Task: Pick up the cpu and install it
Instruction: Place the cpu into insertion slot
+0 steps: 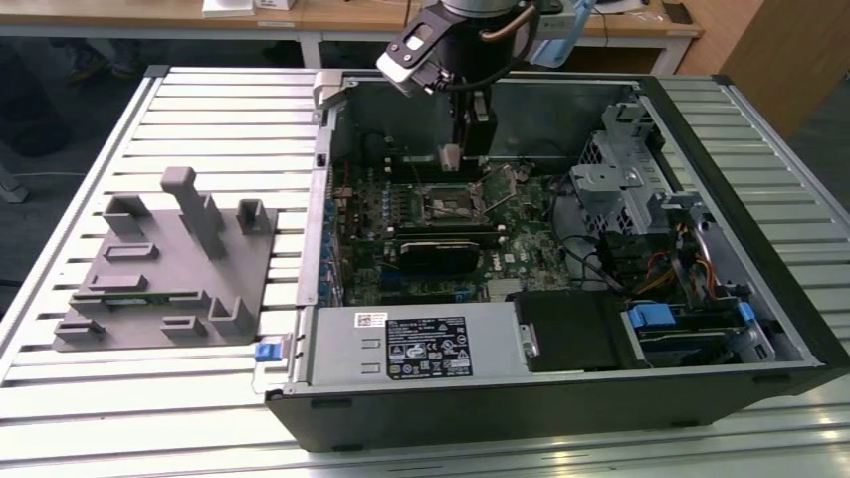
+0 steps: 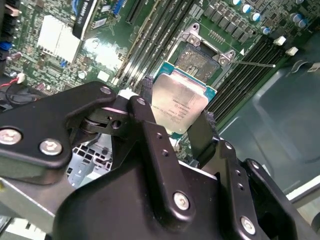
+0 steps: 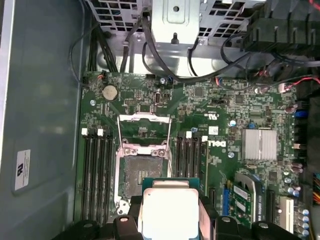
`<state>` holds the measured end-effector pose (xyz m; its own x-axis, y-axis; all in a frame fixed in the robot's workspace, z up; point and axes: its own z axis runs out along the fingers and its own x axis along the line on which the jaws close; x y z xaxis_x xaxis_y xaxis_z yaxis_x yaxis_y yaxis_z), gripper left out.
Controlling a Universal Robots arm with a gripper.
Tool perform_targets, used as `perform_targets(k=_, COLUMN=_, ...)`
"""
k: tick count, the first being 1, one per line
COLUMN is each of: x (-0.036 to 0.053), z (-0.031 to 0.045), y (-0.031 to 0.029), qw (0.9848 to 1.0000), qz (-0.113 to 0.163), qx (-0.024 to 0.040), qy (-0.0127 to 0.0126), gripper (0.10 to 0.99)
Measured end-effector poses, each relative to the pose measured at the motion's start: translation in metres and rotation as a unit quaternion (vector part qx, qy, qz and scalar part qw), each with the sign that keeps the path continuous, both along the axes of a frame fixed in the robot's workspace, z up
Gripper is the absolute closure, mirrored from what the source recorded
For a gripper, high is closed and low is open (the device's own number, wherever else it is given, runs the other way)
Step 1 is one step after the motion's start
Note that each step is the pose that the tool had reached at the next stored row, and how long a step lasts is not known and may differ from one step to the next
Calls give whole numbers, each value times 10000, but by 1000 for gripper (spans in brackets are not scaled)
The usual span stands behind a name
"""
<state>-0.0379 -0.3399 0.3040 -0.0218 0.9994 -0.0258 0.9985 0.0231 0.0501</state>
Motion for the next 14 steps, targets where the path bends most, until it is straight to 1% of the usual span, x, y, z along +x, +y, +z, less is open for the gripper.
perform_targets(k=5, x=5, z=-92, y=35, qw=10000, qz=-5, qx=0, qy=0, gripper=553)
perform_targets(k=9, x=5, z=-164, y=35, qw=10000, qz=-5, qx=2, qy=-1, gripper=553)
perform_targets(k=14, x=5, z=-201, y=35, qw=10000, qz=-6, qx=2, qy=0, gripper=553)
